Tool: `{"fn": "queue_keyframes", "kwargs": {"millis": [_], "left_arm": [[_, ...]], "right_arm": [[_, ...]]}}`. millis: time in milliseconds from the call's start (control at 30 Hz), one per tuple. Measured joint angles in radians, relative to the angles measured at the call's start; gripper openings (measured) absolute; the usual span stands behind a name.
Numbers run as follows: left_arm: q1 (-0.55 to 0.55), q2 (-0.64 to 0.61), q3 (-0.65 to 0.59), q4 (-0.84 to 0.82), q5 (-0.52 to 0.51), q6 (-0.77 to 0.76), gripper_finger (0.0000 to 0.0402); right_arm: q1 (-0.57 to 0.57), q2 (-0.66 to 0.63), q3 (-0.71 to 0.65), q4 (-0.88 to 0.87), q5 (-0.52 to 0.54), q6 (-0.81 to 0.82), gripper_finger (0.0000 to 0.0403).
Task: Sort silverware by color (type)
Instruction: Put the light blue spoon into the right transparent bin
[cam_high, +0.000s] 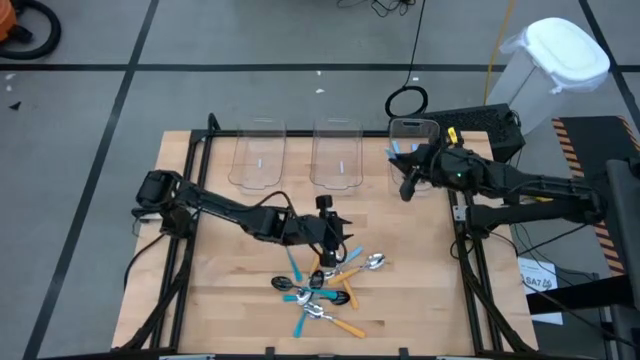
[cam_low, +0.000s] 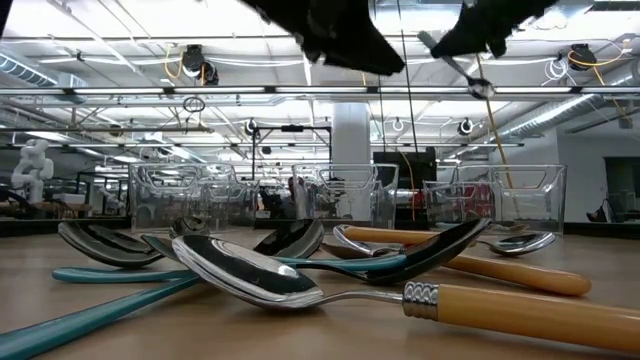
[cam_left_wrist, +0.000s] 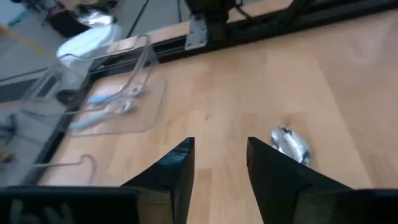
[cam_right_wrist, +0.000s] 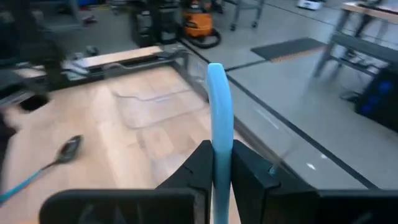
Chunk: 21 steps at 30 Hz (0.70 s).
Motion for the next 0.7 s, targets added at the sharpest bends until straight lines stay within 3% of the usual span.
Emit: {"fn": "queue_keyframes", "kwargs": {"millis": [200, 467, 700], "left_arm": [[0.084, -0.032, -0.183, 0.276, 0.129, -0.045, 0.0134], [0.049, -0.175, -0.27, 0.29, 0.134, -0.06, 0.0133], [-0.006, -0.249, -0.321, 0.257, 0.134, -0.034, 0.0133]], "right_arm": [[-0.157, -0.02, -0.076, 0.028, -0.133, 0.009, 0.0033], [-0.403, -0.016, -0.149, 0.137, -0.332, 0.018, 0.0033], [-0.553, -0.016, -0.226, 0.198, -0.392, 0.077, 0.0033]]}}
